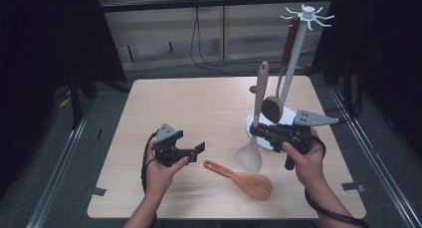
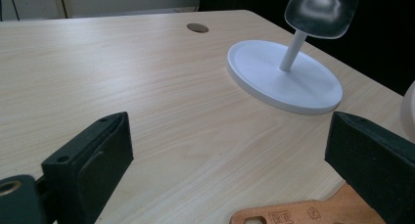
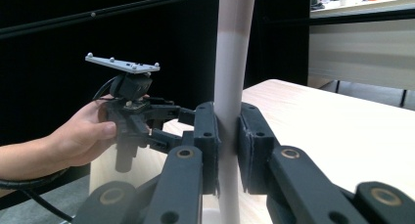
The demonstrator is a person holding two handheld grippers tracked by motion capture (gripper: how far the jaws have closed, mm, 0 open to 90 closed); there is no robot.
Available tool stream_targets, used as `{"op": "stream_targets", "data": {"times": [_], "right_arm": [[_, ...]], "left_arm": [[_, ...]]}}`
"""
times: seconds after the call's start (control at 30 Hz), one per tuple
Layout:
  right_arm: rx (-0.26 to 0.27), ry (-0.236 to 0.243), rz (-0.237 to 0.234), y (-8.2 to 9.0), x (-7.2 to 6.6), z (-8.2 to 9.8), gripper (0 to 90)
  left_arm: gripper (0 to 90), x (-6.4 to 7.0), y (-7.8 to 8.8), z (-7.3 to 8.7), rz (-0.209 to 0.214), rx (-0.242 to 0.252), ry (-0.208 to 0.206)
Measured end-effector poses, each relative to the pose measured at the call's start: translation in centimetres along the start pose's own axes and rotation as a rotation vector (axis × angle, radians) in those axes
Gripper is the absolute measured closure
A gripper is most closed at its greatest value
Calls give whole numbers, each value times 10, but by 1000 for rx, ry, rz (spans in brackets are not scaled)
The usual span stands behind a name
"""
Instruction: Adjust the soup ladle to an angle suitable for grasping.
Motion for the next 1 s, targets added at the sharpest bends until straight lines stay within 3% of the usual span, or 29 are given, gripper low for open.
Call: {"op": "stream_targets", "data": {"times": [0.4,0.8,1.0], "right_arm": [[24,-2,-15,12,6,-17,802],[60,11,12,30,17,-39,801],[84,-9,20,35,24,-46,801]], "left_arm": [[26,-8,-2,9,-17,-29,25],[25,-8,-1,10,-9,-29,24],[25,-8,-3,11,-6,-36,22]]}}
Point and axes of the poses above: each handheld gripper's, and its own axes: y roughly backward along the jaws, z roughly out of its underside, x roughly to its right, the point moved 6 cm from there along -y, roughly forward along the jaws, and after that the axes turned 3 degrees about -y, right-handed, at the moved point
